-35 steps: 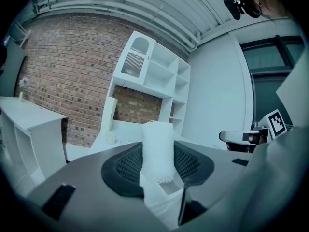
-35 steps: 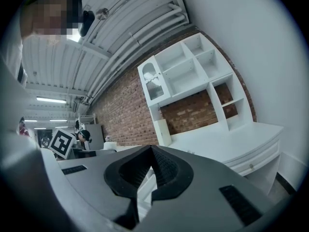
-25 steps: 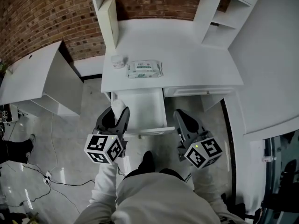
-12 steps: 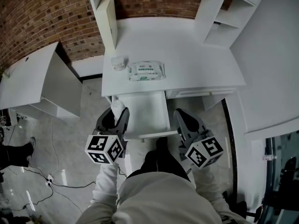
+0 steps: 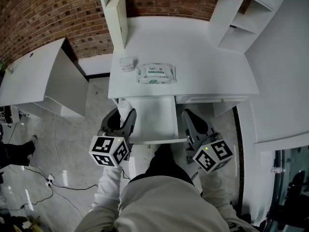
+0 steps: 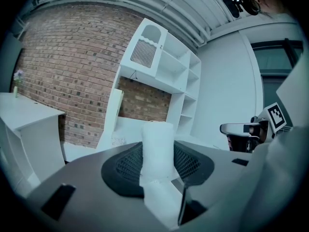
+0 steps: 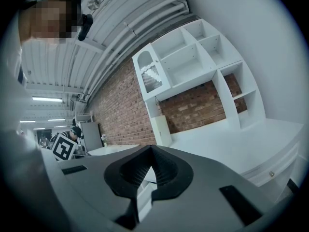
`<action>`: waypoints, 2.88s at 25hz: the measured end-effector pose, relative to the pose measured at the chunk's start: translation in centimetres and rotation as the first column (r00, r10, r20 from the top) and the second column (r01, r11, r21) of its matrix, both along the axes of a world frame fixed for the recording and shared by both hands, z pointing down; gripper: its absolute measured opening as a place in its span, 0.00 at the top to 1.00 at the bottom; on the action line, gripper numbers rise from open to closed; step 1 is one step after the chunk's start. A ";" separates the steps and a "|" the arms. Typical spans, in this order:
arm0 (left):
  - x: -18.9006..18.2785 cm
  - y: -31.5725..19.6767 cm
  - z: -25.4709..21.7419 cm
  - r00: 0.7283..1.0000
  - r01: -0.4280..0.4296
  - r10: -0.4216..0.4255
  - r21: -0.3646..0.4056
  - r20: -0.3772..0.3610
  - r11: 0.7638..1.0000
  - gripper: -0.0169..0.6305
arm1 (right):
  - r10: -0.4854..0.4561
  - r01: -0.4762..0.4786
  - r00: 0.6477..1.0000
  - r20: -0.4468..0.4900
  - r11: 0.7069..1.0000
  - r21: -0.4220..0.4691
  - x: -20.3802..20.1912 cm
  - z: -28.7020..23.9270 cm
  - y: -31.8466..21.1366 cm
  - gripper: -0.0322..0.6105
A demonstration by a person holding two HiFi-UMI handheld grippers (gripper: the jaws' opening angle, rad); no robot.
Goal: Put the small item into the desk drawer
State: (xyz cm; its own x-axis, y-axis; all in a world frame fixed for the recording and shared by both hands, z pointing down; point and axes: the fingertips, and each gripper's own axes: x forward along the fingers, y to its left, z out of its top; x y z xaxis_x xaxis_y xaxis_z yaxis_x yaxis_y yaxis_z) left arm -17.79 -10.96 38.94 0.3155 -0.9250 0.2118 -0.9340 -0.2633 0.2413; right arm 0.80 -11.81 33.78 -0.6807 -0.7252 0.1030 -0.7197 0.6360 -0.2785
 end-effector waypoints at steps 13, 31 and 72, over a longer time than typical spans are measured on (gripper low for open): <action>0.2 -2.7 -0.1 1.000 -0.003 0.003 0.009 -0.019 1.000 0.68 | -0.007 0.007 1.000 0.001 1.000 0.008 0.0 0.1 -2.9 0.91; 3.3 -8.3 4.7 0.998 -0.059 0.061 -0.102 0.018 0.993 0.68 | 0.033 -0.033 0.999 -0.013 0.999 -0.039 2.3 2.0 -8.2 0.91; 13.3 -8.7 34.2 0.771 -0.309 0.607 -0.722 0.191 0.619 0.68 | 0.090 -0.096 0.995 -0.048 0.985 -0.147 6.3 6.0 -12.3 0.91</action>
State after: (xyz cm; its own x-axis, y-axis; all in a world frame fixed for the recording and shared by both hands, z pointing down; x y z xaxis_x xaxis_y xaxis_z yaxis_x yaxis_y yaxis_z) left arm -4.47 -19.70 73.12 0.4108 -0.2757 0.8690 -0.7736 -0.6098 0.1722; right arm 7.15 -24.12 39.76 -0.6040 -0.7599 0.2405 -0.7865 0.5194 -0.3341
